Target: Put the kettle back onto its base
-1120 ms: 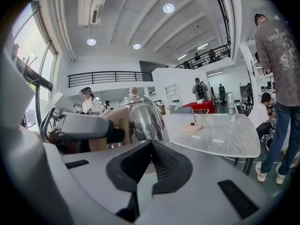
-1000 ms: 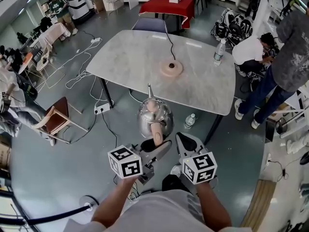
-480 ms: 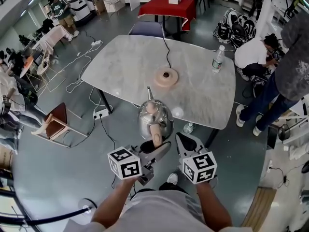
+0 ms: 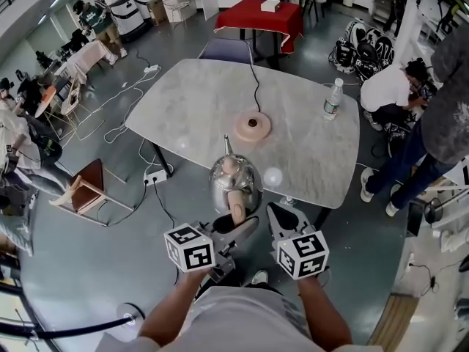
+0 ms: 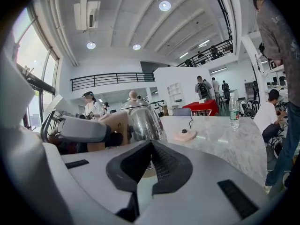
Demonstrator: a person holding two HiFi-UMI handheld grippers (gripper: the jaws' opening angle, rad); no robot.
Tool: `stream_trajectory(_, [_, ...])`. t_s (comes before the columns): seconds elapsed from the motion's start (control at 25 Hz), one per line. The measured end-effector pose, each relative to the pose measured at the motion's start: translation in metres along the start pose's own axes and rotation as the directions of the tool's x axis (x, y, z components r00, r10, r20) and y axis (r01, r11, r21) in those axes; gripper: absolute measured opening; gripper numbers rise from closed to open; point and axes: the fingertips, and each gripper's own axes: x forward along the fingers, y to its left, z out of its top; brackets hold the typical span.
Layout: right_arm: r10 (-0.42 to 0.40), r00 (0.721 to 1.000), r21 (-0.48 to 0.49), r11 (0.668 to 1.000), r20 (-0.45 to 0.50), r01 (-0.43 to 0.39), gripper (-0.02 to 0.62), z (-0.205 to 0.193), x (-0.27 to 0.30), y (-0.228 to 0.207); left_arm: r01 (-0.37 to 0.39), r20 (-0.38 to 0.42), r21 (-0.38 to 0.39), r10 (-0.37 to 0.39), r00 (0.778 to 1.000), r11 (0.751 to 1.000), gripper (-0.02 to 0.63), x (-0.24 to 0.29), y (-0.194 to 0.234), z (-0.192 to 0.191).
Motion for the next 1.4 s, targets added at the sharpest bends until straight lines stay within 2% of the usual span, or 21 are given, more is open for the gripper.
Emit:
stream_trajectory(0.52, [-0.008, 1.0, 0.007, 1.0, -0.029, 0.009, 0.003, 0.002, 0.035, -0.023, 0.004, 0.002, -0.026, -0.004, 1.0, 1.0, 0.163, 0.019, 0.036, 0.016])
stream_trajectory(1.4, [-0.058, 0.997, 0.019, 0.998, -0.041, 0.059, 0.005, 0.05, 0.163, -0.078, 0.057, -0.051, -0.035, -0.059, 0.997, 0.998, 0.163, 0.072, 0.146, 0.099])
